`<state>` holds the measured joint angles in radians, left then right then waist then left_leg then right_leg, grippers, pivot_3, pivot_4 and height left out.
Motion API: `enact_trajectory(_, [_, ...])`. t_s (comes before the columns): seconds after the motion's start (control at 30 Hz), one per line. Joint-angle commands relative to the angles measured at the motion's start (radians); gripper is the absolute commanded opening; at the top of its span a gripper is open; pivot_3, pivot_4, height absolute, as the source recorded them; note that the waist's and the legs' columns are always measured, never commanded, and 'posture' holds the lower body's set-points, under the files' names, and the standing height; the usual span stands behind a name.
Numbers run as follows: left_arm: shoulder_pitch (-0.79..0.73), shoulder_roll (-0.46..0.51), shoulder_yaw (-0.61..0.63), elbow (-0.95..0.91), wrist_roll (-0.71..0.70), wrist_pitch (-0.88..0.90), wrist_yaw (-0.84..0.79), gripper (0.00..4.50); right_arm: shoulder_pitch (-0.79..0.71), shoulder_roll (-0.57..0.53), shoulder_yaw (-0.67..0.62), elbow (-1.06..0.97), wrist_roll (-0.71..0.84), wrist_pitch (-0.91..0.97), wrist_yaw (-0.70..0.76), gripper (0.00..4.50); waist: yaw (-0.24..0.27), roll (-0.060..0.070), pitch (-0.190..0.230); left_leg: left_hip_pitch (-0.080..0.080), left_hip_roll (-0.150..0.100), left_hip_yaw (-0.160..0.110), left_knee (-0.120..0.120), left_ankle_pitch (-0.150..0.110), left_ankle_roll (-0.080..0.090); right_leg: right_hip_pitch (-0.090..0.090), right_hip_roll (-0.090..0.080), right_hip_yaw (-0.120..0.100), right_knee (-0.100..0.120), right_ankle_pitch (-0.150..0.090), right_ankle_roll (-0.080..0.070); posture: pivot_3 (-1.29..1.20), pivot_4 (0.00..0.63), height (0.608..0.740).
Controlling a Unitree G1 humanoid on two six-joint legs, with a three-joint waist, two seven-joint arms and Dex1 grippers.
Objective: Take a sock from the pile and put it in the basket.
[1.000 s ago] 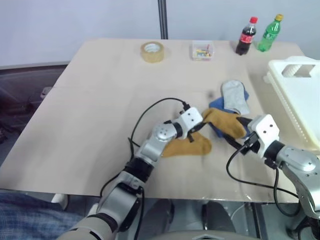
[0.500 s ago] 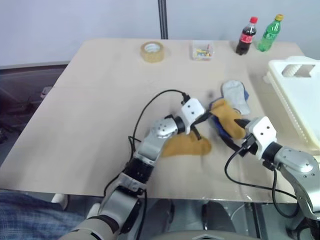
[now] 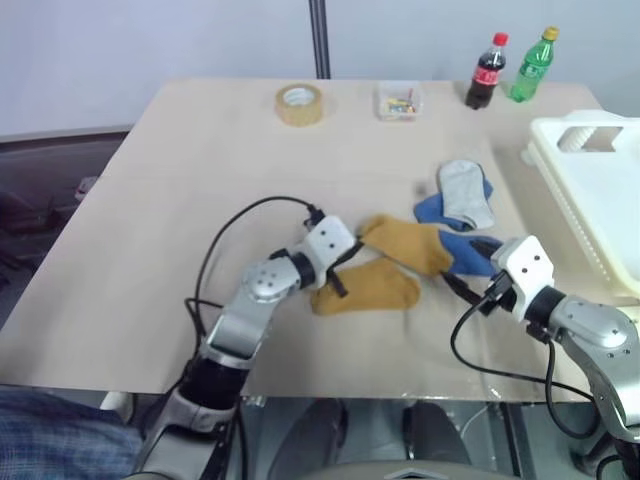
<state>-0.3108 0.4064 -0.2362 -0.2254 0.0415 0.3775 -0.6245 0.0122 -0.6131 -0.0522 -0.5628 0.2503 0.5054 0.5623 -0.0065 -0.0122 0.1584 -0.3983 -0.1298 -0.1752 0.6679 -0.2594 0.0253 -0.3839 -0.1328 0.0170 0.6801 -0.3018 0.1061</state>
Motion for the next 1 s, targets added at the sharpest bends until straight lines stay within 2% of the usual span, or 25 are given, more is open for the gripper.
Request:
enact_trajectory(0.03, [0.024, 0.004, 0.036, -0.071, 0.0, 0.022, 0.035, 0.07, -0.021, 0.004, 0.013, 0.002, -0.008, -0.025, 0.007, 3.76, 0.001, 0.0, 0.0, 0.0, 0.0, 0.0, 0.0, 0.0, 0.0, 0.0, 0.0, 0.0, 0.0, 0.0, 0.0, 0.0, 0.15, 0.74])
enact_trajectory(0.17, [0.036, -0.009, 0.083, -0.087, 0.004, 0.048, 0.095, 0.07, -0.044, 0.011, 0.039, 0.022, -0.007, -0.025, 0.012, 3.76, 0.002, 0.0, 0.0, 0.0, 0.0, 0.0, 0.0, 0.0, 0.0, 0.0, 0.0, 0.0, 0.0, 0.0, 0.0, 0.0, 0.15, 0.74])
enact_trajectory(0.4, [0.114, 0.045, 0.053, -0.118, 0.03, 0.047, 0.078, 0.07, -0.102, 0.042, 0.094, 0.063, -0.015, 0.025, -0.005, 3.76, -0.004, 0.0, 0.0, 0.0, 0.0, 0.0, -0.001, 0.0, 0.0, 0.0, 0.0, 0.0, 0.0, 0.0, 0.0, 0.0, 0.15, 0.74])
enact_trajectory(0.63, [0.154, 0.053, 0.061, -0.128, 0.014, 0.057, 0.082, 0.07, -0.186, 0.1, 0.169, 0.117, -0.025, 0.083, -0.018, 3.76, -0.005, 0.0, 0.0, 0.001, 0.0, 0.0, -0.001, 0.0, 0.0, 0.0, 0.0, 0.0, 0.0, 0.0, 0.0, 0.0, 0.15, 0.74])
enact_trajectory(0.73, [0.154, 0.045, 0.071, -0.126, 0.009, 0.062, 0.1, 0.88, -0.234, 0.128, 0.192, 0.164, -0.031, 0.117, -0.028, 3.76, -0.005, 0.0, 0.0, 0.0, 0.0, 0.0, -0.001, 0.0, 0.0, 0.0, 0.0, 0.0, -0.001, 0.0, 0.0, 0.0, 0.15, 0.74])
enact_trajectory(0.8, [0.155, 0.042, 0.07, -0.122, 0.02, 0.058, 0.115, 1.75, -0.258, 0.148, 0.193, 0.194, -0.03, 0.131, -0.038, 3.76, -0.005, 0.0, 0.0, 0.0, 0.0, 0.0, -0.001, 0.0, 0.0, 0.0, 0.0, 0.0, 0.0, 0.0, 0.0, 0.0, 0.15, 0.74])
enact_trajectory(0.9, [0.157, 0.032, 0.067, -0.113, 0.033, 0.059, 0.141, 3.32, -0.296, 0.191, 0.167, 0.233, -0.004, 0.158, -0.051, 3.76, -0.004, 0.0, 0.0, 0.0, 0.0, 0.0, -0.001, 0.0, 0.0, 0.0, 0.0, 0.0, 0.0, 0.0, 0.0, 0.0, 0.15, 0.74])
enact_trajectory(1.0, [0.161, 0.036, 0.057, -0.111, 0.041, 0.05, 0.145, 4.46, -0.32, 0.182, 0.185, 0.26, -0.016, 0.163, -0.031, 3.76, -0.003, 0.001, 0.0, 0.0, 0.0, 0.0, -0.001, 0.0, 0.0, -0.001, 0.0, 0.0, -0.001, 0.0, 0.0, 0.0, 0.15, 0.74])
